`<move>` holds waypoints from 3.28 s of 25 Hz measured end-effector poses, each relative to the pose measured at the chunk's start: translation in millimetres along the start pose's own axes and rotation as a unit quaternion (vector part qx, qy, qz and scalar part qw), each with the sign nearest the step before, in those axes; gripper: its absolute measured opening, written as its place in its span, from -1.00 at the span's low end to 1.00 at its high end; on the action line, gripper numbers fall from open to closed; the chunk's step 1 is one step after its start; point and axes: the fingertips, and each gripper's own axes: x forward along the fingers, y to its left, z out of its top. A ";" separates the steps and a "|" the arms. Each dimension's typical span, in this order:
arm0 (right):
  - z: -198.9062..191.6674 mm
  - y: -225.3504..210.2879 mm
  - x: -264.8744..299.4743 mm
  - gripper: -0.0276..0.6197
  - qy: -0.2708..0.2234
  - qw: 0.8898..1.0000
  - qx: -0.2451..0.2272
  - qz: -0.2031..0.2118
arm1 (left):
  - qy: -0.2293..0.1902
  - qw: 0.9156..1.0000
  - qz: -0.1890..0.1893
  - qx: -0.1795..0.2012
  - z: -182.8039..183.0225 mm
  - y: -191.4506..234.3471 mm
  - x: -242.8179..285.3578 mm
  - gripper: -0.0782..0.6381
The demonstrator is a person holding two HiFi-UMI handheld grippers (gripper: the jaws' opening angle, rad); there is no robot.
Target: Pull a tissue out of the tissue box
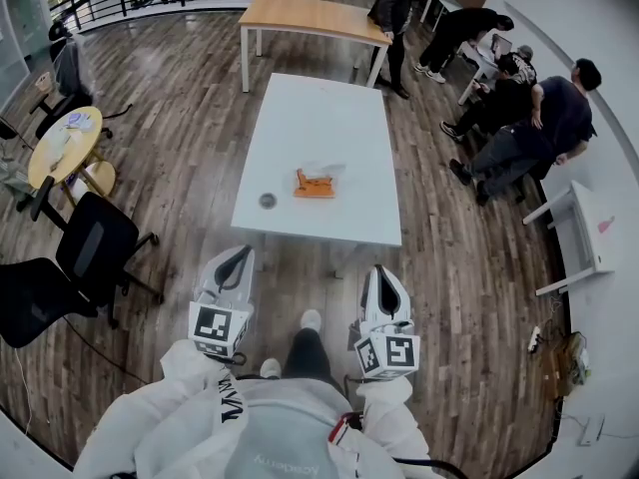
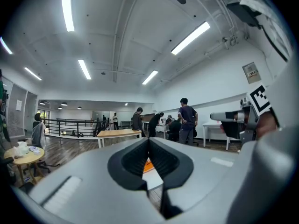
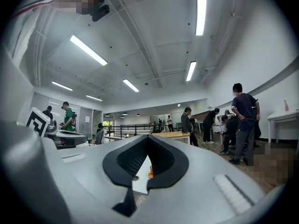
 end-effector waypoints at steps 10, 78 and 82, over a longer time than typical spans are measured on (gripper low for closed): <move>-2.1 -24.5 45.3 -0.91 0.002 1.000 0.003 0.014 | 0.004 1.000 0.008 0.001 -1.9 5.0 44.9 -0.78; -25.9 -117.8 224.5 -0.91 0.044 0.990 0.038 0.126 | 0.061 0.994 0.093 0.005 -15.7 27.3 211.9 -0.78; -24.8 -117.3 226.4 -0.91 0.046 0.990 0.038 0.127 | 0.064 0.994 0.093 0.001 -16.7 28.0 211.6 -0.78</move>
